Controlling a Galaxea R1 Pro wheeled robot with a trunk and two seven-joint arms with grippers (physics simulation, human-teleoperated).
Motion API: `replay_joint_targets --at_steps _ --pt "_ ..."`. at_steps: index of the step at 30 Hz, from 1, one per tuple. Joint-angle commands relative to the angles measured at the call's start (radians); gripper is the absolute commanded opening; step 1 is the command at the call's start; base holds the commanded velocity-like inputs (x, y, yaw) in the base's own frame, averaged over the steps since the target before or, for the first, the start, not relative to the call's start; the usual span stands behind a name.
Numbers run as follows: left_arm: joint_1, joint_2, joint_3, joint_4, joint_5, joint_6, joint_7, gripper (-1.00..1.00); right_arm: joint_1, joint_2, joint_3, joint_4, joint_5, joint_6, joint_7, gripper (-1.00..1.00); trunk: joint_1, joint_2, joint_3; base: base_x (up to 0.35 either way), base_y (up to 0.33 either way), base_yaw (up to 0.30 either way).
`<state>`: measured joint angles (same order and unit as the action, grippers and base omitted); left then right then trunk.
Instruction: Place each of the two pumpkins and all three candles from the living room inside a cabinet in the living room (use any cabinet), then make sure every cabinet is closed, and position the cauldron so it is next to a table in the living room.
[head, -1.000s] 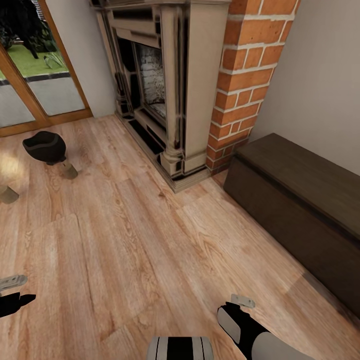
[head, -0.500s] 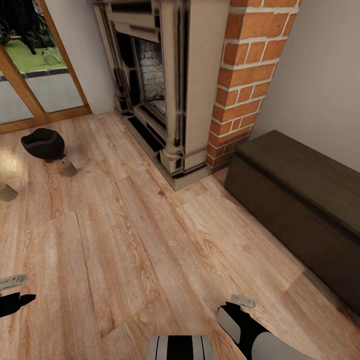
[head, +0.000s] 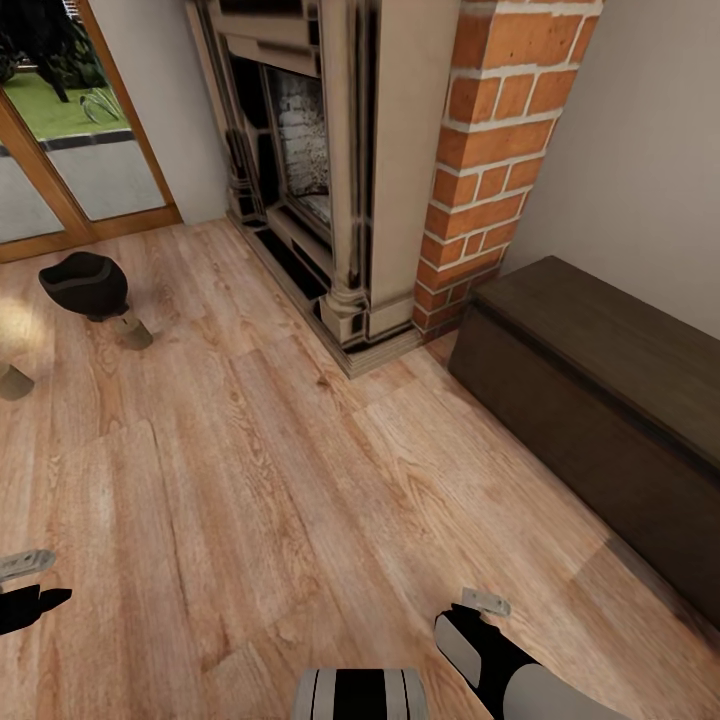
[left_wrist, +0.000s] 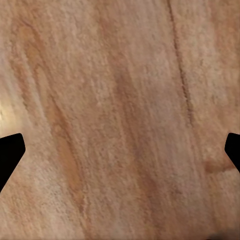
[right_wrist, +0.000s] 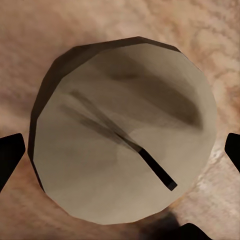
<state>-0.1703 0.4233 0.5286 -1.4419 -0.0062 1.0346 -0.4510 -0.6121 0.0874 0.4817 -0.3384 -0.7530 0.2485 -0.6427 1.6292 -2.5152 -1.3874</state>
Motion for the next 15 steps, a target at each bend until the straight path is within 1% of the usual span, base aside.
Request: replay_joint_targets --at_steps 1,6,9,15 --pt "0.000 0.000 0.000 0.000 0.000 0.000 0.000 1.00 0.000 0.000 0.000 0.000 0.000 0.000 0.000 1.00 0.000 0.000 0.000 0.000 0.000 0.000" --pt "0.000 0.000 0.000 0.000 0.000 0.000 0.000 1.00 0.000 0.000 0.000 0.000 0.000 0.000 0.000 1.00 0.000 0.000 0.000 0.000 0.000 0.000" --pt "0.000 0.000 0.000 0.000 0.000 -0.001 0.001 1.00 0.000 0.000 0.000 0.000 0.001 0.000 0.000 1.00 0.001 -0.001 -0.012 0.000 0.000 0.000" --pt "0.000 0.000 0.000 0.000 0.000 -0.001 0.000 1.00 0.000 0.000 0.000 0.000 0.000 0.000 0.000 1.00 0.001 -0.001 -0.012 0.000 0.000 0.000"
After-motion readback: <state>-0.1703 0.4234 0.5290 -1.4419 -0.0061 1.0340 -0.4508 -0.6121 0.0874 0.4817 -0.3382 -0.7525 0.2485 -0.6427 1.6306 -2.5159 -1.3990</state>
